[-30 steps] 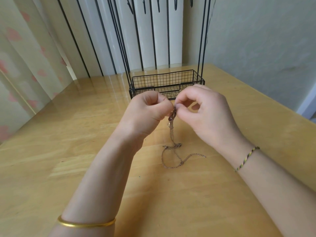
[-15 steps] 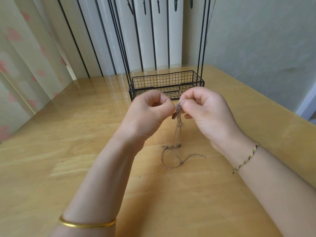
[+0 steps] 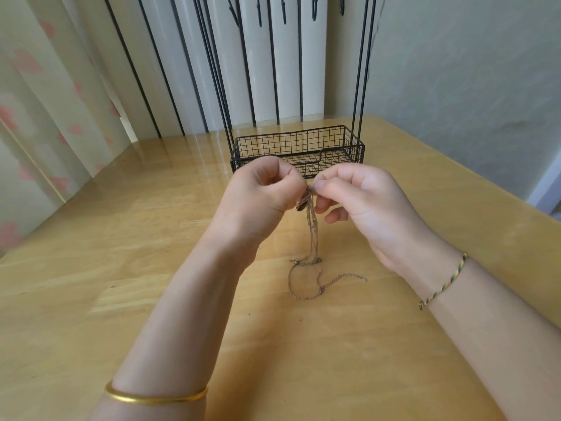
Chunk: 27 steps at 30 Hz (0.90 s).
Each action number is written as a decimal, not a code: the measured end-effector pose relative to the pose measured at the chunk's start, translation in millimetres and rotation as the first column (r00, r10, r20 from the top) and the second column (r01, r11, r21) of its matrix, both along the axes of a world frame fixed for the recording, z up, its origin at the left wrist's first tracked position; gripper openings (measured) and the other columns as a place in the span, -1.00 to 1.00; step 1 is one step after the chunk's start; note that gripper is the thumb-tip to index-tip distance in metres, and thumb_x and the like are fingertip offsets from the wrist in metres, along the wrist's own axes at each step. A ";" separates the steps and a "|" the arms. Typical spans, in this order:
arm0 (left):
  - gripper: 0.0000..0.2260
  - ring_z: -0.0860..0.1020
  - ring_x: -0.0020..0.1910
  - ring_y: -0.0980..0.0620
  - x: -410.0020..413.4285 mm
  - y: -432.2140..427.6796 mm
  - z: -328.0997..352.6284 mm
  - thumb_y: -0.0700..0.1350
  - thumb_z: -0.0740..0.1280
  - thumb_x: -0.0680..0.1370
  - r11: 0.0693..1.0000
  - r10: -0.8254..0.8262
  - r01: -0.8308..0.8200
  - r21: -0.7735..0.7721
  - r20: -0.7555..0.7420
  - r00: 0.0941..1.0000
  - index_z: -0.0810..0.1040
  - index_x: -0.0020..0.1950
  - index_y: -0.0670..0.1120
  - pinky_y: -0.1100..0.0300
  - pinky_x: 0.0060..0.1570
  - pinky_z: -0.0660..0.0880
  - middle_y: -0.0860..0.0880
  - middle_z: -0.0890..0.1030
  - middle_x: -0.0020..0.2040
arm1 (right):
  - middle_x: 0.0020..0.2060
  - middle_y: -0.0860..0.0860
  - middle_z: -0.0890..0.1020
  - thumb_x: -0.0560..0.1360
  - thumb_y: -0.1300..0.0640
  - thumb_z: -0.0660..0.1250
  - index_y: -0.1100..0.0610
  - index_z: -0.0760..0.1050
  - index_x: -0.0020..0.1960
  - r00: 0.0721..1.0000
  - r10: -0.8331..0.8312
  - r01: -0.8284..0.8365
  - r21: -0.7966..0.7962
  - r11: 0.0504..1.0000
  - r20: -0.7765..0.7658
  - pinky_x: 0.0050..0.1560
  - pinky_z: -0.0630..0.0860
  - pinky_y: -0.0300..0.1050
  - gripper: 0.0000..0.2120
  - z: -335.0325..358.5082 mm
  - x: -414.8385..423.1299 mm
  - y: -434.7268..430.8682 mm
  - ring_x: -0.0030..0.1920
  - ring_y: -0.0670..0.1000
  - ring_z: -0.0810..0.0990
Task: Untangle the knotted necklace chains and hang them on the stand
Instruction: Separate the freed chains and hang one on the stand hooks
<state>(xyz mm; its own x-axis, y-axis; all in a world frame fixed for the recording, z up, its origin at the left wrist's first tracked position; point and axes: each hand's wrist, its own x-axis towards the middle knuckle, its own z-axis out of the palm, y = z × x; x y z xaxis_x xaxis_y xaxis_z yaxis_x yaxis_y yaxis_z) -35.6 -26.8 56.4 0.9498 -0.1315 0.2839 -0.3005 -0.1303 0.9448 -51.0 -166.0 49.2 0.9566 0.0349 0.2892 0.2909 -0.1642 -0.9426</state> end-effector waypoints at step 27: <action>-0.90 0.38 -0.30 0.03 -6.6 -6.4 1.2 -0.09 0.31 0.30 0.988 0.056 -0.056 0.146 0.001 0.998 0.51 -0.34 -0.12 0.13 -0.23 0.33 -0.07 0.49 -0.34 | -0.37 -0.06 0.52 0.45 0.28 0.33 0.13 0.51 -0.25 0.939 -0.142 0.223 -0.241 0.945 0.313 -0.23 0.40 -0.23 -0.87 -2.3 3.1 -0.6 -0.31 -0.13 0.42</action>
<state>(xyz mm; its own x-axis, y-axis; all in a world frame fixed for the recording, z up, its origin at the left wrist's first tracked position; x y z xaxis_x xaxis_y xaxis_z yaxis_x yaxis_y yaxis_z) -42.2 -33.1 57.6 0.9577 -0.1176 0.2626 -0.2858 -0.2831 0.9155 -47.9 -166.6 46.9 0.8305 -0.0169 0.5568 0.4834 -0.4750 -0.7354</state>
